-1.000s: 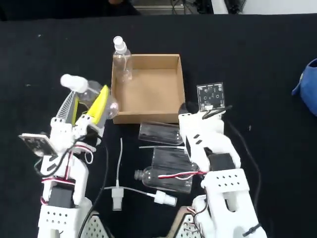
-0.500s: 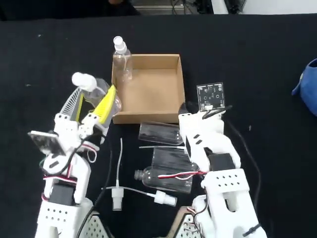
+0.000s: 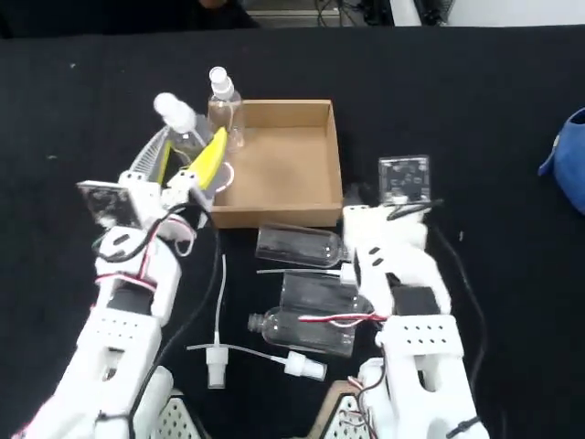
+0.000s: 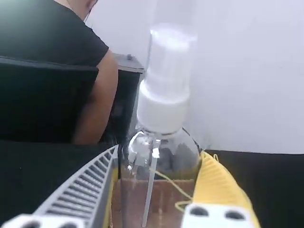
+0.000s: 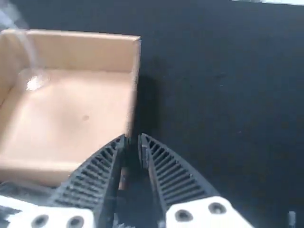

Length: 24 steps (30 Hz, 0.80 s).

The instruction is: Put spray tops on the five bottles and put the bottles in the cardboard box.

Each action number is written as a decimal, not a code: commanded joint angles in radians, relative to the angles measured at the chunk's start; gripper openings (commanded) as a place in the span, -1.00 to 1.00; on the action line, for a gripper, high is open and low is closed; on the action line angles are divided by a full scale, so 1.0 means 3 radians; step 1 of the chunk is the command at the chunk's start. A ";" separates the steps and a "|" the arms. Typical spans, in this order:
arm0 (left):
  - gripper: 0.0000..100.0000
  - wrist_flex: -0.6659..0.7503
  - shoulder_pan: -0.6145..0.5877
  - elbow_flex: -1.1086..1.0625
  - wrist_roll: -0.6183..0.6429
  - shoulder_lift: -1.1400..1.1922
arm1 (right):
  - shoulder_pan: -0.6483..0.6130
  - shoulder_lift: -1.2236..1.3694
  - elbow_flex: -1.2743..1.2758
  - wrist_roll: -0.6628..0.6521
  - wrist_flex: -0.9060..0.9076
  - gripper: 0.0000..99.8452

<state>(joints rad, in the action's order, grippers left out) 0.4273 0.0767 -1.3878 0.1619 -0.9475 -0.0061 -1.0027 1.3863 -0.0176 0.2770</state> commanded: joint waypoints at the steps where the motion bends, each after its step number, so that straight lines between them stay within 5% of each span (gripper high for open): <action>1: -0.94 0.0542 0.0059 0.0361 0.0000 0.0685 | 0.0210 -0.0033 0.0038 0.0000 -0.0302 -0.97; 10: -0.94 0.0752 0.0161 0.0918 0.0005 0.1575 | 0.0199 -0.0033 0.0125 0.0000 -0.0435 -0.96; 24: -0.94 0.1688 0.0171 0.1041 -0.0026 0.2583 | 0.0026 -0.0033 0.0141 0.0000 -0.0440 -0.97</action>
<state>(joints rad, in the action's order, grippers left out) 0.8493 0.1212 -1.1408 0.1619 -0.2110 0.0338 -1.0027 1.4308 -0.0176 0.1726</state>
